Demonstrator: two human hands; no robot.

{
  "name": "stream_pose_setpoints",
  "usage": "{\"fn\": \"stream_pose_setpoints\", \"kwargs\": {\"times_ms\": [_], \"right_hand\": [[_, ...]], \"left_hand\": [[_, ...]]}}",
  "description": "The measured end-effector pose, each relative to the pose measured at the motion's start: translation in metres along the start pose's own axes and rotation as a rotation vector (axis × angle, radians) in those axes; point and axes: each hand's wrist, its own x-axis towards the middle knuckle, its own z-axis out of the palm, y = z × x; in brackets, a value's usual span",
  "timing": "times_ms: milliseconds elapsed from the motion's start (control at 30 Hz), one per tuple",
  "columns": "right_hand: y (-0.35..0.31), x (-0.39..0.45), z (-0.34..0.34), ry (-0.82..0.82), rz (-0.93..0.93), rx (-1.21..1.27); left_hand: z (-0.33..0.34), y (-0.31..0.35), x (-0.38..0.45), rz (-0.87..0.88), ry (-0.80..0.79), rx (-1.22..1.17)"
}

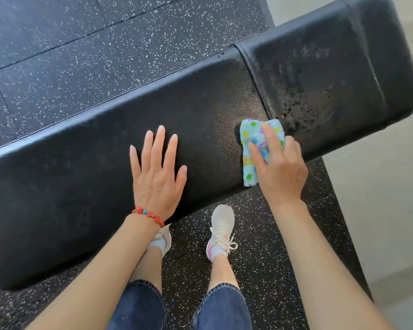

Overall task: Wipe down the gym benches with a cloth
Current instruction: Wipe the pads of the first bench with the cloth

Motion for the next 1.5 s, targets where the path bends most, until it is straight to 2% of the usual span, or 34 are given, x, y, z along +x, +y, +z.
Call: {"fn": "stream_pose_setpoints", "kwargs": {"times_ms": [133,233,367,533,800,1100,1300,1400,1500], "right_hand": [[0.010,0.008,-0.022,0.040,0.207,0.198],[0.038,0.024,-0.034,0.057,0.302,0.229],[0.068,0.039,-0.019,-0.041,0.172,0.138],[0.072,0.063,-0.001,-0.011,0.053,0.037],[0.056,0.141,0.019,0.011,0.024,0.025],[0.057,0.067,0.002,-0.041,0.076,-0.002],[0.019,0.135,0.026,-0.037,0.079,0.008],[-0.004,0.173,0.041,-0.037,0.028,0.034],[-0.002,0.176,0.039,-0.016,-0.069,0.028]], "left_hand": [[-0.002,0.026,0.017,0.034,0.015,-0.029],[-0.002,0.048,0.029,0.043,0.018,-0.043],[0.005,0.077,0.050,0.031,0.015,-0.048],[0.012,0.096,0.075,0.017,0.018,-0.049],[0.024,0.082,0.102,0.000,0.005,0.024],[0.026,0.079,0.102,0.006,0.001,0.046],[0.026,0.078,0.102,-0.001,-0.015,0.054],[0.025,0.079,0.102,-0.002,-0.015,0.058],[0.027,0.081,0.101,-0.007,-0.015,0.067]]}}
